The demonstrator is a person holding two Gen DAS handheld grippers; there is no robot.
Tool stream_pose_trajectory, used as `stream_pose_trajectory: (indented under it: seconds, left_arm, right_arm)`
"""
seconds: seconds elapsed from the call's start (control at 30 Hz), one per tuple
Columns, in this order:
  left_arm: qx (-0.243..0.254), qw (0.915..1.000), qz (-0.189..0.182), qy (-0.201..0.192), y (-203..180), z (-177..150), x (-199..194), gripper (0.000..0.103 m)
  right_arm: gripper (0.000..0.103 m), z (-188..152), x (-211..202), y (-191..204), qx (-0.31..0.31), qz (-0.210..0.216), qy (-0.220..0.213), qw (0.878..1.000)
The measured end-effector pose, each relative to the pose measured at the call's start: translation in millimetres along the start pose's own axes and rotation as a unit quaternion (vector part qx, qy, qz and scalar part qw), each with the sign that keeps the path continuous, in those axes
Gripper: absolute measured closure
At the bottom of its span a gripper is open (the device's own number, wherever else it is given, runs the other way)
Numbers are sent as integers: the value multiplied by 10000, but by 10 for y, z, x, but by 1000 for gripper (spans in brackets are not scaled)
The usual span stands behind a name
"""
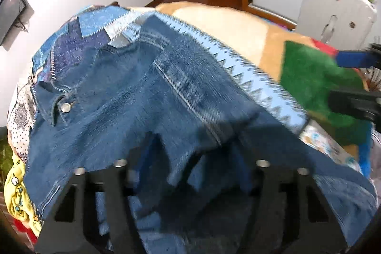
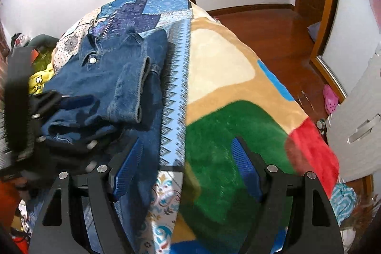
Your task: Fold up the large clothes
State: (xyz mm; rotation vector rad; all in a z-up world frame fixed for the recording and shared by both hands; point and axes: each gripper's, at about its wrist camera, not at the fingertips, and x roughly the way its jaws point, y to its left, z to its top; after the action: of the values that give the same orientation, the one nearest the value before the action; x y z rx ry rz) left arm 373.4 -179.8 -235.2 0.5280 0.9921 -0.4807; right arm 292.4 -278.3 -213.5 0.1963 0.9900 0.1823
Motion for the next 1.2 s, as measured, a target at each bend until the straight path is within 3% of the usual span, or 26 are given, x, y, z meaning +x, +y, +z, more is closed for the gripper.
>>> stream_pose_trajectory:
  seconds: [0.03, 0.17, 0.23, 0.47, 0.67, 0.77, 0.9, 1.07, 1.2]
  left_arm:
    - [-99, 9999, -87, -38, 12, 0, 0, 47]
    - [-623, 9964, -463, -349, 179, 35, -117, 76]
    - [-876, 9934, -529, -520, 299, 33, -221, 83]
    - [-1800, 9752, -336, -1246, 936, -150, -850, 88]
    - [-2483, 9515, 438, -1763, 1659, -661, -1438, 88]
    - [-2731, 9430, 790, -1730, 1963, -976, -1561, 89]
    - [-3275, 9275, 880, -1573, 2315, -1418, -1570, 89]
    - [-3925, 9101, 500, -1234, 2575, -1991, -1332, 89]
    - [-4050, 9104, 337, -778, 2558, -2327, -974, 89]
  right_arm:
    - [29, -10, 8, -18, 16, -12, 26, 10000]
    - [29, -18, 56, -63, 15, -89, 133, 9999]
    - [29, -15, 98, -57, 35, -126, 208, 9997]
    - [29, 32, 139, 331, -478, 185, 268, 9983]
    - [26, 41, 431, 771, -1236, 440, 724, 9887]
    - [26, 13, 626, 976, -1815, 139, 980, 9784]
    - [26, 32, 718, 1047, -2291, -427, 722, 9698]
    - [26, 72, 634, 807, -1806, -915, 360, 9786]
    - [26, 66, 515, 647, -1511, -1032, 303, 9826]
